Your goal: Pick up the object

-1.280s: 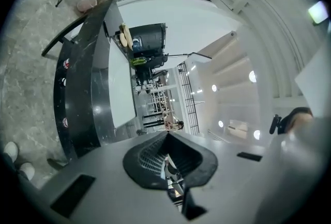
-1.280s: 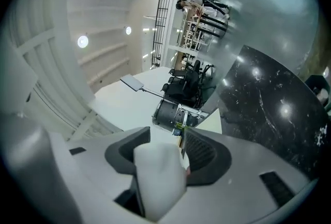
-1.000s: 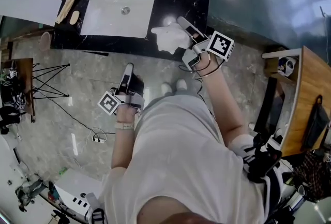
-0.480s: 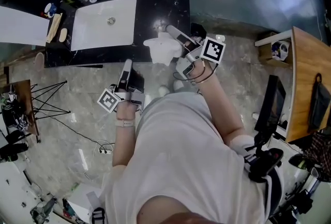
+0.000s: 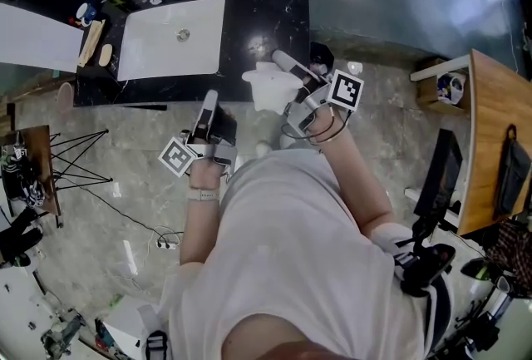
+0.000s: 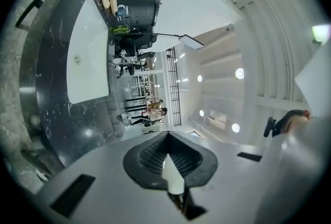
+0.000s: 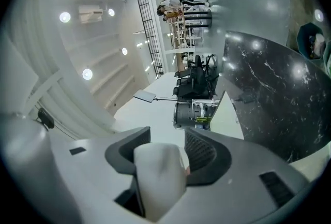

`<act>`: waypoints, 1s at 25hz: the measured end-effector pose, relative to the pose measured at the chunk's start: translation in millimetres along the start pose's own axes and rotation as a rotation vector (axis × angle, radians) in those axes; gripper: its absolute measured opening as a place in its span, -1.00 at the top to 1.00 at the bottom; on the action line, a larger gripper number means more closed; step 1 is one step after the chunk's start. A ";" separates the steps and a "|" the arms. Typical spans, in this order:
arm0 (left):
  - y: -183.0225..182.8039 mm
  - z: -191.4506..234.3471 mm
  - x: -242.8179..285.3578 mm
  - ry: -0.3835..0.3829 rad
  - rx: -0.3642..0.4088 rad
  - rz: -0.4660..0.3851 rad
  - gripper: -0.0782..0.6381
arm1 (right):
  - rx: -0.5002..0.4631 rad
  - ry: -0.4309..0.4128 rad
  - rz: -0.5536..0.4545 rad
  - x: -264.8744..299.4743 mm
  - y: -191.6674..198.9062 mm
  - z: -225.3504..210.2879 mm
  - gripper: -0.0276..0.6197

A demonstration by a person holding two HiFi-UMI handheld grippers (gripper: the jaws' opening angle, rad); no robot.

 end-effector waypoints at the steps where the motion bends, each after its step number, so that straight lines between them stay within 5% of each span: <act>1: 0.0 -1.7 0.7 0.007 -0.001 -0.001 0.76 | 0.021 -0.007 0.000 -0.6 2.2 -0.2 0.24; 10: 0.5 -8.7 1.5 0.047 -0.013 -0.010 0.76 | 0.154 -0.050 -0.005 -1.4 15.3 -3.2 0.24; 25: -5.7 -6.9 -3.3 0.038 -0.003 -0.029 0.76 | 0.224 -0.055 0.000 5.1 22.8 -8.0 0.24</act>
Point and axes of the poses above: the fingertips, and each gripper's own axes: x forward along the fingers, z to its left, y out of its underside, the point moved 8 cm from there along -x, backward along the fingers, and after that the axes turned 10 degrees about -z, right-handed, at the moved point
